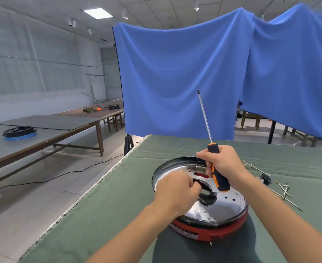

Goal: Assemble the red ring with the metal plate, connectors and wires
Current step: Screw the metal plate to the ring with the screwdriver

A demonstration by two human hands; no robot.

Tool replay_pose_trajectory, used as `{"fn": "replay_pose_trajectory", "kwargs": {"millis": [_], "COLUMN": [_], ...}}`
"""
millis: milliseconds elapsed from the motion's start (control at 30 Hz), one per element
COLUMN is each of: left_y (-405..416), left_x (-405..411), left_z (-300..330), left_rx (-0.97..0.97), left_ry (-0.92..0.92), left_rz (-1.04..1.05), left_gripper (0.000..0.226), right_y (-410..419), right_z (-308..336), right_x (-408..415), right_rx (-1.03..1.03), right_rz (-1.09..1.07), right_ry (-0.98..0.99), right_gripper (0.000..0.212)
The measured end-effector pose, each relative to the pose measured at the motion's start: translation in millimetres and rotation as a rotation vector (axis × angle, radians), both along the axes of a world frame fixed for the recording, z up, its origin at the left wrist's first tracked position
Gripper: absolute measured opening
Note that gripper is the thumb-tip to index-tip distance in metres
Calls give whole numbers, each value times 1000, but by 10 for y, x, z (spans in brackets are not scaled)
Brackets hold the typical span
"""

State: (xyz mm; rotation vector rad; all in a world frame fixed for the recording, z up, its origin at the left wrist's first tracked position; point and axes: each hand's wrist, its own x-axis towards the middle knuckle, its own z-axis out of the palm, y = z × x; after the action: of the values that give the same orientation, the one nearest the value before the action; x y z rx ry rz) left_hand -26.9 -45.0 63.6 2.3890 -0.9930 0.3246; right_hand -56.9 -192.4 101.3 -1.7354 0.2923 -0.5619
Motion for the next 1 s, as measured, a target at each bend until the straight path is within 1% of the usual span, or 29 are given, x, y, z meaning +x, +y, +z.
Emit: {"fn": "replay_pose_trajectory", "kwargs": {"millis": [67,100,200,300,367,433,533,633,767,833,933,1000], "left_y": [-68,-103,-226,-361,-445,-518,-599,-639,-633,-620,-578,-534], "left_x": [72,119,314,486,558,609,694,787,883,908,921,953], "left_z": [36,76,231,344,381,382,357,281,207,203,250,305], "left_rx": [17,-10,-177,-306,-372,-400,-382,-383,-526,-588,-718,-866], "left_ry": [130,217,480,716,835,884,937,1072,1190,1272,1398,1431], "left_rz": [3,9,-19,-143,-238,-303,-326,-434,-489,-483,-472,-414], "left_gripper": [35,32,28,25,28,34,39,49,45,38,25,16], "right_y": [-35,-60,-144,-242,-297,-327,-365,-390,-340,-310,-297,-311], "right_z": [-43,-61,-90,-112,-141,-160,-171,-181,-192,-182,-166,-156], "right_x": [50,69,99,114,139,173,250,323,368,373,370,358], "right_rx": [4,9,59,152,216,251,281,287,268,246,84,-41], "right_rz": [5,3,-2,-8,-7,-3,19,58,96,81,11,-15], "right_ry": [-1,2,2,-30,-59,-78,-76,-73,-76,-86,-90,-39], "right_gripper": [18,18,20,27,26,21,19,28,25,27,32,36]}}
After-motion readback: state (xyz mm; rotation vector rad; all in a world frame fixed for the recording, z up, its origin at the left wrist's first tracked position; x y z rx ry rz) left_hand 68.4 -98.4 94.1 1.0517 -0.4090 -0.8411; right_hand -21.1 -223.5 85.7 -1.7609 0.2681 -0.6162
